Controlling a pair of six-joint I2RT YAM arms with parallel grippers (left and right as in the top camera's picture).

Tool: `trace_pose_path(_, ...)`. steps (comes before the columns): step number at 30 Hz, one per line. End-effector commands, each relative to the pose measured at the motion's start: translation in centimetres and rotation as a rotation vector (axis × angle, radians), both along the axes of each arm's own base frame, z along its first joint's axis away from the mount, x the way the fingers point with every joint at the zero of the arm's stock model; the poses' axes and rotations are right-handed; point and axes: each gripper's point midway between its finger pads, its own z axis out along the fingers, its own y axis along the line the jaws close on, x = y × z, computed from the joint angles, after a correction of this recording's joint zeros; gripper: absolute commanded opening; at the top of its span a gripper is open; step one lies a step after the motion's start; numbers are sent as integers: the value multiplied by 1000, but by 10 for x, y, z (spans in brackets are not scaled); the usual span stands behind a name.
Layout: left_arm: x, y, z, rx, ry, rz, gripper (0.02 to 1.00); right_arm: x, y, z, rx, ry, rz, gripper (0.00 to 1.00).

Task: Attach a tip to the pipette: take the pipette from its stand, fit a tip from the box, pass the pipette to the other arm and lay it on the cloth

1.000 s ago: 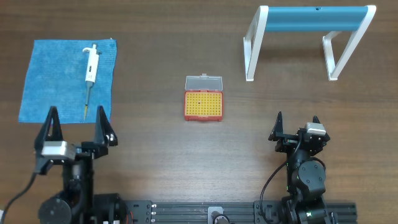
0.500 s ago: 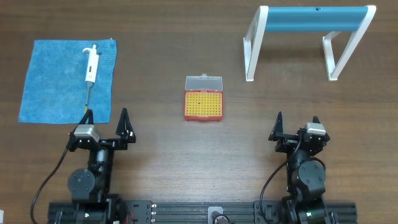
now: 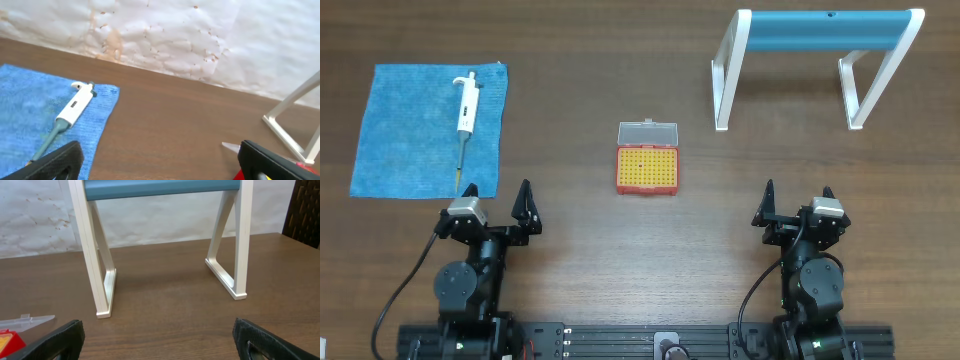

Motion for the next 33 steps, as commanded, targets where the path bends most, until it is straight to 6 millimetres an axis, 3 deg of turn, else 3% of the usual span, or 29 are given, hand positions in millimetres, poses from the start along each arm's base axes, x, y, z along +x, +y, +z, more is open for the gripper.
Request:
trace_pose_path(1, -2, -18, 2, 232, -28, -120, 998, 0, -1, -2, -16, 1, -8, 974)
trace_pose_path(20, -2, -18, 1, 281, -32, -123, 998, 0, -1, -2, -16, 1, -8, 974)
trace_pose_path(24, -2, -18, 1, 281, -32, -122, 998, -3, -30, 1, -15, -9, -115, 974)
trace_pose_path(27, -2, -18, 1, 281, -32, -122, 998, -3, -23, 6, -177, -16, -5, 974)
trace_pose_path(29, -2, -18, 1, 281, -32, -122, 998, -3, -27, 6, -176, -14, -20, 974)
trace_pose_path(33, -2, -18, 1, 281, -32, -122, 998, -2, -13, 6, -166, -19, 57, 974)
